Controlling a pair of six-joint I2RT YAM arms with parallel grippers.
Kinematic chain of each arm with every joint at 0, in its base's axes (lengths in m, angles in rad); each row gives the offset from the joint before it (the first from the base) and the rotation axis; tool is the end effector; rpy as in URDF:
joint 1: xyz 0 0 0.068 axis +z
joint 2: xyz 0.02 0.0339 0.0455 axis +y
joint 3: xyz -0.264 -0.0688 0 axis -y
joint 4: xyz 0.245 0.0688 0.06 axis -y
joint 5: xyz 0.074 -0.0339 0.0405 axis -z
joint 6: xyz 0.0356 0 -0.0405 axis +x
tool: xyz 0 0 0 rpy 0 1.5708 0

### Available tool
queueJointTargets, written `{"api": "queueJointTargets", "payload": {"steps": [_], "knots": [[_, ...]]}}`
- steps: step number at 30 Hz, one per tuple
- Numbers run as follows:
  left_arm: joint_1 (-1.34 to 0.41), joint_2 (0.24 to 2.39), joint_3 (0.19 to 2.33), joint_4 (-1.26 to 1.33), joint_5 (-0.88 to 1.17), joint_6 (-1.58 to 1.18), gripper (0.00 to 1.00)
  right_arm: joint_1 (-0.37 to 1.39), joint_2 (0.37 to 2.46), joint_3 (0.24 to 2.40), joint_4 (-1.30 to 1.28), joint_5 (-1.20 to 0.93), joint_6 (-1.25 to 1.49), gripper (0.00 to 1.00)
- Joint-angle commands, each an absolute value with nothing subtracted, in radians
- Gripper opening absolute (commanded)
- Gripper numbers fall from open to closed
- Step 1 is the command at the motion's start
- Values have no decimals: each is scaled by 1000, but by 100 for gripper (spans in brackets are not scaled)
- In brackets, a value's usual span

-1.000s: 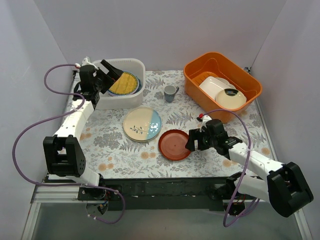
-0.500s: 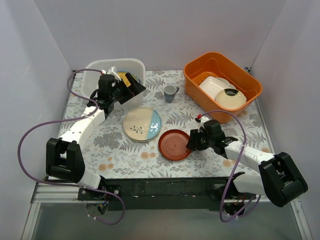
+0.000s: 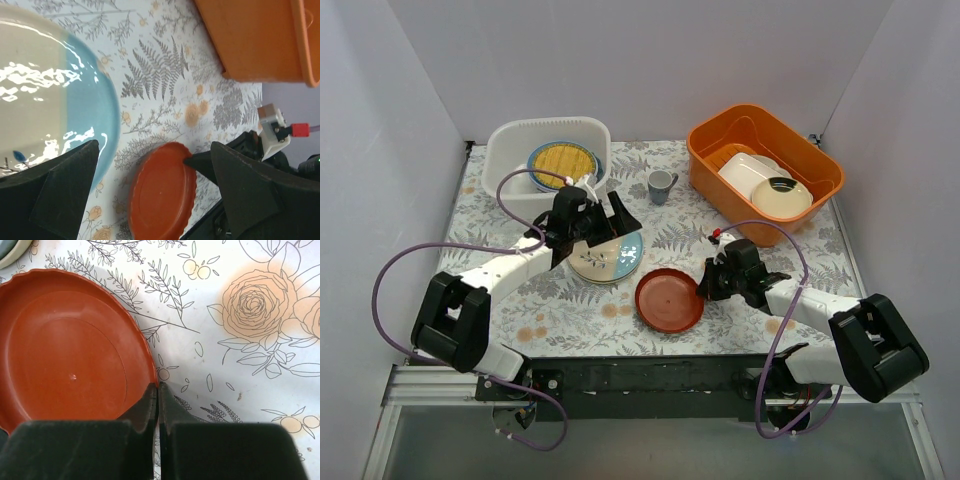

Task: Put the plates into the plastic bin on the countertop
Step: Pick up the plate at the center of the board.

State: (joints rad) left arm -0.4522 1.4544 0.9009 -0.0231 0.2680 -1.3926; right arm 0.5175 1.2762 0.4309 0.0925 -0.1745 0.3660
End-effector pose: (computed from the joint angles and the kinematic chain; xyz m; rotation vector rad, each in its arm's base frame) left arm 0.2838 -0.1484 0.2389 -0.9486 2.2614 -1.2568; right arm 0.1972 0.1193 0.1481 -0.2721 2.3840 0.6339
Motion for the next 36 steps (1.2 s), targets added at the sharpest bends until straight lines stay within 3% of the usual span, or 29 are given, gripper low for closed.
{"api": "queueJointTargets", "payload": {"steps": [1, 11, 36], "knots": [[-488, 1387, 864, 48, 256, -1384, 93, 520, 1281, 456, 51, -149, 348, 1], [-500, 1365, 827, 55, 316, -1351, 93, 520, 1278, 477, 38, -135, 351, 1], [-529, 1330, 627, 236, 592, -1333, 92, 518, 1022, 564, -115, -75, 348, 1]]}}
